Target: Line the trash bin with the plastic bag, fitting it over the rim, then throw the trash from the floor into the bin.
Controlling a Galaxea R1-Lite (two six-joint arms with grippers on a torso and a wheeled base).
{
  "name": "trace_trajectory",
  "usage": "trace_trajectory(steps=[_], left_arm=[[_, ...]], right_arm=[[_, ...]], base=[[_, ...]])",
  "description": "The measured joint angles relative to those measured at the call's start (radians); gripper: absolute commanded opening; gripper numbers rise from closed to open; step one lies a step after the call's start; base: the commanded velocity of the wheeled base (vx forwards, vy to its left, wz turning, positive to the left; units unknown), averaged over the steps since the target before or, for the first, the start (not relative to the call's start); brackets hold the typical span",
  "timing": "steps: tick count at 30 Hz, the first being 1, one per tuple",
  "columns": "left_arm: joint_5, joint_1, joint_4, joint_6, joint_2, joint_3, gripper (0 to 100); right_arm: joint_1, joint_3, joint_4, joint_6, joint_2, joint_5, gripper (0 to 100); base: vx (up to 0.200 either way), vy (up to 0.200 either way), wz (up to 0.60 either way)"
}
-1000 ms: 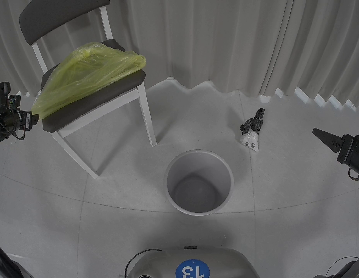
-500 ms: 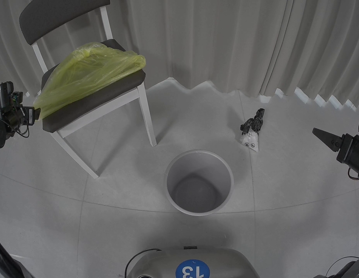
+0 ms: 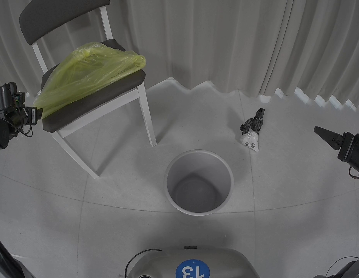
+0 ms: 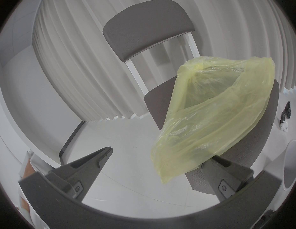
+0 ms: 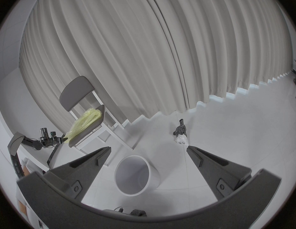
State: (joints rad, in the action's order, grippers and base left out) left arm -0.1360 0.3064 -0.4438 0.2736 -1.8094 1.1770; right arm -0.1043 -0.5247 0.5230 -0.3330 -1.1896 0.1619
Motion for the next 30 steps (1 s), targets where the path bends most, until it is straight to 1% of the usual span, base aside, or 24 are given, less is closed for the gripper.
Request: trace_trajectory(steps=[11, 18, 30], left_arm=[[0.0, 0.0, 0.0, -0.007, -0.01, 0.004, 0], [0.006, -0.001, 0.009, -0.083, -0.011, 0.01, 0], [0.049, -0.01, 0.042, -0.147, 0.062, 0.01, 0]], right_arm=[[0.002, 0.0, 0.0, 0.0, 0.001, 0.0, 100], [0.001, 0.001, 0.0, 0.0, 0.001, 0.0, 100], [-0.006, 0.005, 0.0, 0.001, 0.005, 0.0, 100]], base=[[0.0, 0.0, 0.0], [0.0, 0.0, 0.0], [0.0, 0.0, 0.0]])
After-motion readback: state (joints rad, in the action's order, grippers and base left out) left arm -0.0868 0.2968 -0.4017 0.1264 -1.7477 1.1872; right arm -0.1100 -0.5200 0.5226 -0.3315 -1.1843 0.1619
